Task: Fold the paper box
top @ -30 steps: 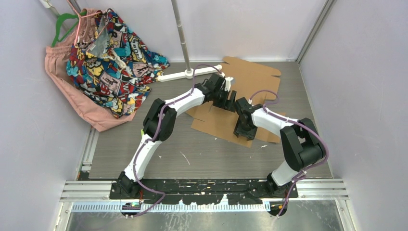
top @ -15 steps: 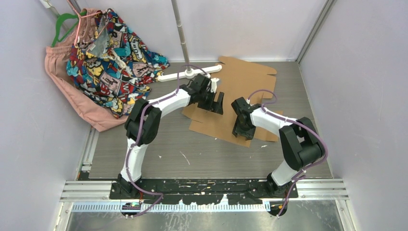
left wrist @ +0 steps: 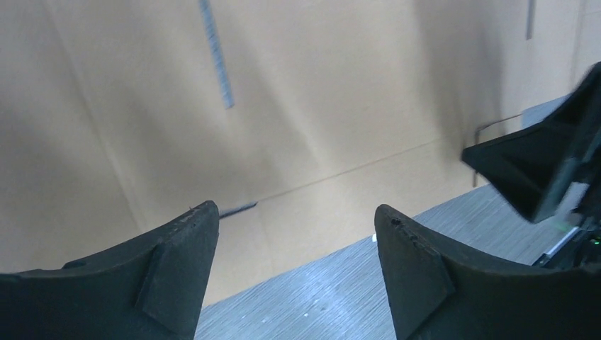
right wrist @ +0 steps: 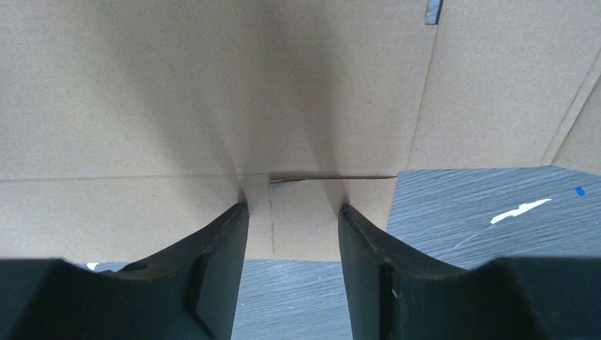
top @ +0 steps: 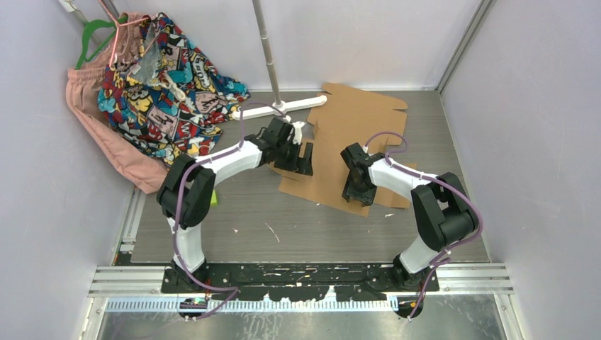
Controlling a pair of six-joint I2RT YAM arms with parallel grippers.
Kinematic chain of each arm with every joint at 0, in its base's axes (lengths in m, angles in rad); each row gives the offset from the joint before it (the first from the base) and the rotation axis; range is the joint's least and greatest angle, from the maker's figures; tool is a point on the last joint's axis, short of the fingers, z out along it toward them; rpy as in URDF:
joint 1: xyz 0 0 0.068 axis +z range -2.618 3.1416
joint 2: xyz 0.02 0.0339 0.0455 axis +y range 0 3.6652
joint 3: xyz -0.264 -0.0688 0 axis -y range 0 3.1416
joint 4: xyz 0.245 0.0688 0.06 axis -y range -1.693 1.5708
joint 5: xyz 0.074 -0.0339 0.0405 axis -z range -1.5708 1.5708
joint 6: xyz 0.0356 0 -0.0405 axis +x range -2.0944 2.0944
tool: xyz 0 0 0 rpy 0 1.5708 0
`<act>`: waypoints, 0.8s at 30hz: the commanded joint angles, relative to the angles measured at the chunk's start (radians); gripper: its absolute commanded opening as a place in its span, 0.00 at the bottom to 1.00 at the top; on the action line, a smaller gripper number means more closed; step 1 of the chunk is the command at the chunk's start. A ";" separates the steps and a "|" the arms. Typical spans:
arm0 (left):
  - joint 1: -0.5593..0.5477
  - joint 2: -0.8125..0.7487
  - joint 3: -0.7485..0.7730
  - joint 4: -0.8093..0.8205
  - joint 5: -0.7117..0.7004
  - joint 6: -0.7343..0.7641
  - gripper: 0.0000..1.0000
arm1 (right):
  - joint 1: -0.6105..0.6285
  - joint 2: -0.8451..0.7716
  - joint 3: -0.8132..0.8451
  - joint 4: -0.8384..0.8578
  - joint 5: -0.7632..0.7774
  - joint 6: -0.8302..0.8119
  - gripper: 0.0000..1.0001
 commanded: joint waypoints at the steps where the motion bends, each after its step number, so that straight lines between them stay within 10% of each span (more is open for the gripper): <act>1: 0.022 -0.077 -0.068 0.047 -0.035 -0.016 0.79 | 0.012 0.080 -0.038 0.176 -0.100 0.021 0.54; 14: 0.110 -0.118 -0.230 0.135 0.022 -0.036 0.48 | 0.016 0.077 -0.041 0.181 -0.110 0.024 0.54; 24: 0.124 -0.080 -0.256 0.155 0.046 -0.035 0.48 | 0.016 0.074 -0.047 0.186 -0.109 0.025 0.54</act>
